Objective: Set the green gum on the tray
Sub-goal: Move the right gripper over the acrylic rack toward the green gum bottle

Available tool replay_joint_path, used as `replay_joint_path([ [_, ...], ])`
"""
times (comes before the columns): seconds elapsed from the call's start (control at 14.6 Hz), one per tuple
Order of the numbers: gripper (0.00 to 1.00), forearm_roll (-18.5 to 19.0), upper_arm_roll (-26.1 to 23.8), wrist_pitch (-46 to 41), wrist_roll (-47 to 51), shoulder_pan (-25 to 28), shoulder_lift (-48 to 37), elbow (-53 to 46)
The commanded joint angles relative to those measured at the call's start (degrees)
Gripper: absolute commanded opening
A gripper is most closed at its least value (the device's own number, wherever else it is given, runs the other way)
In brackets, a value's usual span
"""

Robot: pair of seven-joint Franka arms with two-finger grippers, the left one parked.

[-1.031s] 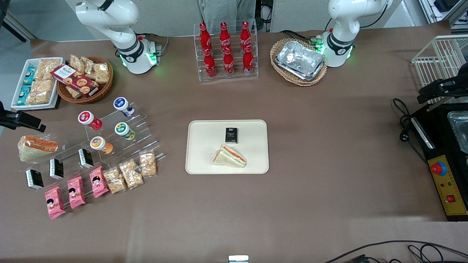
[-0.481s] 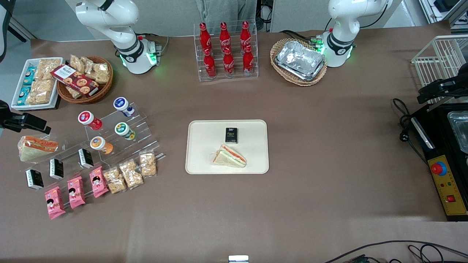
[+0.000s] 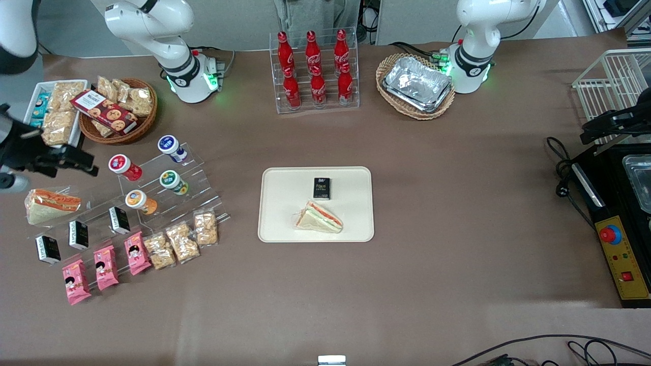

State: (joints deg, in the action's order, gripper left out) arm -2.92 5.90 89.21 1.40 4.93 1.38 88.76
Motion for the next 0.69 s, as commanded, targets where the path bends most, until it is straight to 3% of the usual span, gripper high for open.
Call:
replay_joint_path([
  [0.0,1.00,-0.1,0.3,-0.4,1.8,2.9,-6.5,5.9],
  [0.62,1.00,3.0,-1.2,14.0,1.2,4.7,-22.6,33.1],
])
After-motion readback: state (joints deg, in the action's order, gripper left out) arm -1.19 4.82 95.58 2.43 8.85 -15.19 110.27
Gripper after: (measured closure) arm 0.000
